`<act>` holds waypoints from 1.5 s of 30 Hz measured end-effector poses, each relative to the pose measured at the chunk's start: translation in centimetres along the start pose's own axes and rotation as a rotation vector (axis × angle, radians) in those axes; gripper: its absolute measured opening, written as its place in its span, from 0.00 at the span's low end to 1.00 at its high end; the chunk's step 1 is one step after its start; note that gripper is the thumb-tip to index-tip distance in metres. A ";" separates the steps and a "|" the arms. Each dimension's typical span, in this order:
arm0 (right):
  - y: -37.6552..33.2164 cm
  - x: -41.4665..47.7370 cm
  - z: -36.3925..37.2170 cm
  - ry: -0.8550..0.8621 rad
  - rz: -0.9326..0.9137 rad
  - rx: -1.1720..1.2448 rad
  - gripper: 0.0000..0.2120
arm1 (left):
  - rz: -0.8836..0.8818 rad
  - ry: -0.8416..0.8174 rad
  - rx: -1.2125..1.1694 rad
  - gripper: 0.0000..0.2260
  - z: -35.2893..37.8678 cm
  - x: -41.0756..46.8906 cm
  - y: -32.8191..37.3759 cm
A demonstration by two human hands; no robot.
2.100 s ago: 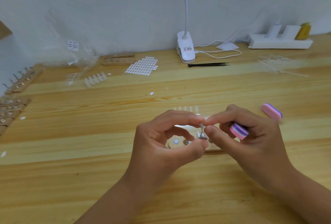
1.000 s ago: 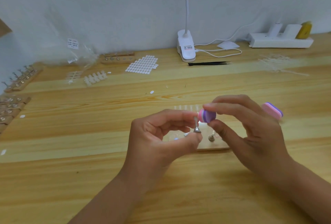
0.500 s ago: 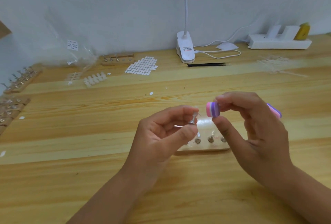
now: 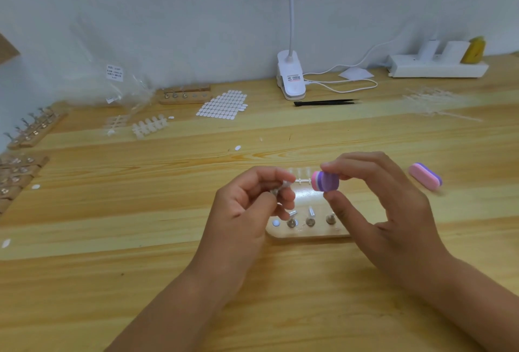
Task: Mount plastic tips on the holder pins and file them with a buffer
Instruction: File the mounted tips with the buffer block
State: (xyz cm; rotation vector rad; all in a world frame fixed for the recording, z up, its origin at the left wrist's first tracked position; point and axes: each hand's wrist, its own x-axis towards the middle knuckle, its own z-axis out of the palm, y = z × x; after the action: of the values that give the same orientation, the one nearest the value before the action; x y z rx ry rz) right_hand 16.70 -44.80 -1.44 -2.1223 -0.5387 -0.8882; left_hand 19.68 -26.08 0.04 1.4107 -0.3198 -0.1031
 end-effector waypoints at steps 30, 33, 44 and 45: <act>-0.7 -0.5 0.2 -0.085 0.088 0.034 0.10 | 0.029 0.019 0.274 0.04 -0.7 0.1 0.3; -0.6 -0.5 0.1 -0.078 0.080 0.026 0.10 | 0.029 -0.015 0.430 0.08 -1.6 0.4 0.5; -0.8 -0.4 0.3 -0.086 0.040 -0.019 0.09 | 0.283 -0.121 1.021 0.08 -2.7 0.3 0.8; -0.8 -0.4 0.3 -0.086 0.028 -0.033 0.09 | 0.331 -0.150 1.093 0.06 -2.6 0.3 0.8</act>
State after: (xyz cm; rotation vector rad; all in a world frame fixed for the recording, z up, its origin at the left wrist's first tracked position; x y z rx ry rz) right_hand 16.05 -44.11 -1.49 -2.2003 -0.5398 -0.7986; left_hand 20.55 -23.52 0.54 2.4035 -0.8033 0.2864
